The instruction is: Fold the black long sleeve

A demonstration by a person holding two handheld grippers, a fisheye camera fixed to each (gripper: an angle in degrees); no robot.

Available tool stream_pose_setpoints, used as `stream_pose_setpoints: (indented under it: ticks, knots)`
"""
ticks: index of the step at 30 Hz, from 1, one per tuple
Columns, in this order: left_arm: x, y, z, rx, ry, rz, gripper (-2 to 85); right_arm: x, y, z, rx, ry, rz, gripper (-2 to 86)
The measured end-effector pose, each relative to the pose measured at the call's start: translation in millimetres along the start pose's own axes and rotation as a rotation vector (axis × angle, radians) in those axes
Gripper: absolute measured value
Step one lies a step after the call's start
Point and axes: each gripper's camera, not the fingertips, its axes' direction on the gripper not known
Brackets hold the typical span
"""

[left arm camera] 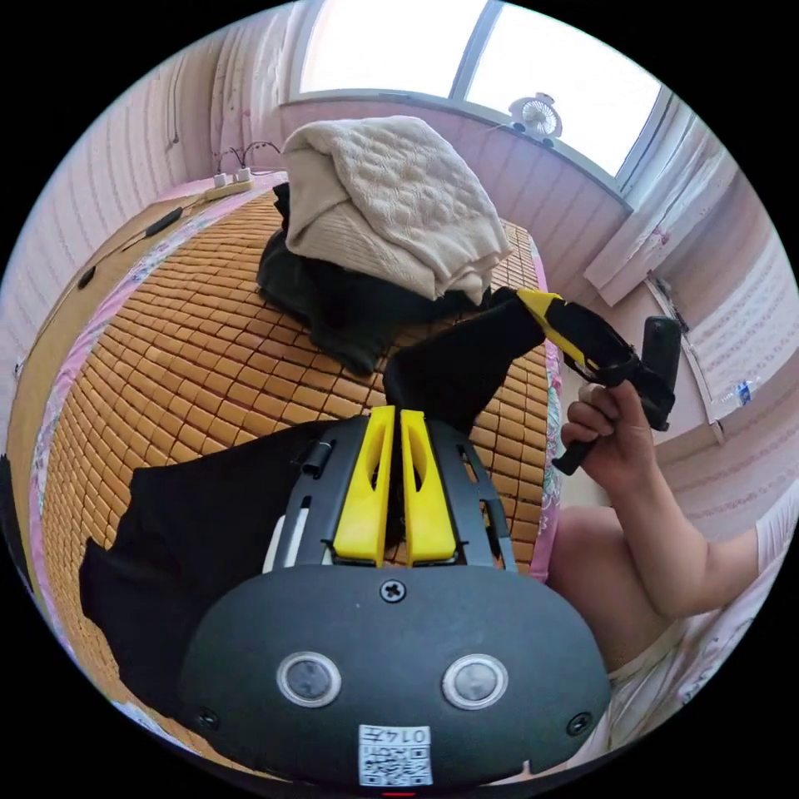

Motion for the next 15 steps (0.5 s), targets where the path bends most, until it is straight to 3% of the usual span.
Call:
stream_pose_setpoints:
  ticks: [4, 6, 7, 9, 12, 15]
  knots:
    - [-19.7, 57.2, -89.6, 0.14, -0.068, -0.076, -0.8, -99.6, 3.6, 30.9, -0.126, -0.304, -0.254, 1.3]
    - [-28.1, 111.2, -154.5, 0.233, -0.129, -0.152, -0.5, -185.9, 23.5, 50.2, -0.232, -0.63, -0.414, 1.7]
    - [-29.2, 127.1, -169.6, 0.257, -0.141, -0.173, -0.4, -207.6, 31.6, 56.0, -0.281, -0.702, -0.449, 1.8]
    - [-33.4, 197.8, -216.4, 0.315, -0.193, -0.304, 1.0, -286.3, 81.3, 82.9, -0.537, -0.864, -0.581, 2.8]
    - [-40.2, 288.8, -238.2, 0.251, -0.256, -0.514, 6.8, -340.9, 165.6, 115.3, -0.866, -0.761, -0.706, 5.0]
    - [-39.9, 366.8, -246.5, 0.172, -0.245, -0.706, 7.4, -354.3, 220.7, 124.2, -1.063, -0.678, -0.718, 7.5]
